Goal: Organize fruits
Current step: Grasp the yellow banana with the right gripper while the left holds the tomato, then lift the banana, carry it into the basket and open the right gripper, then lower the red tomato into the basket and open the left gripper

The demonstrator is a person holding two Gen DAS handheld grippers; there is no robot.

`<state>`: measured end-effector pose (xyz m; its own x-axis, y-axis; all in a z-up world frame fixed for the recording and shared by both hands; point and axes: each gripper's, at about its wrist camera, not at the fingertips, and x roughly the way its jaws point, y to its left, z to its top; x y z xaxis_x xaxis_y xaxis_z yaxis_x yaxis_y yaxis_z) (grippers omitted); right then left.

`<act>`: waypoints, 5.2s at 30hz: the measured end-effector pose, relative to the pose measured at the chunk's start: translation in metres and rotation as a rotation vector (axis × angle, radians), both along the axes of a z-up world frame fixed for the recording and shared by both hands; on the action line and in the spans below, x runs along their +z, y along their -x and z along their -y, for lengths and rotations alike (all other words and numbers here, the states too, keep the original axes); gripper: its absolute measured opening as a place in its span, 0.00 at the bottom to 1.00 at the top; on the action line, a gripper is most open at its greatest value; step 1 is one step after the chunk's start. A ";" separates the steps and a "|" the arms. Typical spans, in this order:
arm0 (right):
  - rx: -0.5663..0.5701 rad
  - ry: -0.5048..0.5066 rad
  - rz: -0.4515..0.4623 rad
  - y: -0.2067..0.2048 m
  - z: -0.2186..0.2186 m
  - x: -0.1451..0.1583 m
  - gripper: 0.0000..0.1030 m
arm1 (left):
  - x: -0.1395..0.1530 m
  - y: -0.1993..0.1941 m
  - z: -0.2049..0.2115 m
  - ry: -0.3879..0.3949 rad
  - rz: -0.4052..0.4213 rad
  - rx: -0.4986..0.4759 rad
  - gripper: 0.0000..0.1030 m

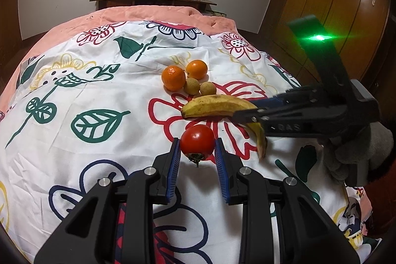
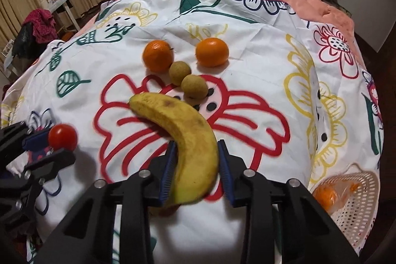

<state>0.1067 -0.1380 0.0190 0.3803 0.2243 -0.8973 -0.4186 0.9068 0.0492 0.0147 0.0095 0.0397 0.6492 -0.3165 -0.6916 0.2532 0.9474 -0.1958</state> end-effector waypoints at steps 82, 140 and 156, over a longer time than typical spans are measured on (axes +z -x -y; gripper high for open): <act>-0.626 0.001 0.139 0.069 0.266 -0.008 0.34 | 0.014 0.008 0.049 -0.054 0.013 -0.087 0.28; -0.718 -0.310 0.213 0.125 0.308 -0.014 0.52 | 0.022 -0.037 0.247 -0.154 -0.052 -0.437 0.28; -0.722 -0.338 0.201 0.125 0.310 -0.020 0.52 | 0.019 -0.046 0.270 -0.158 -0.046 -0.403 0.70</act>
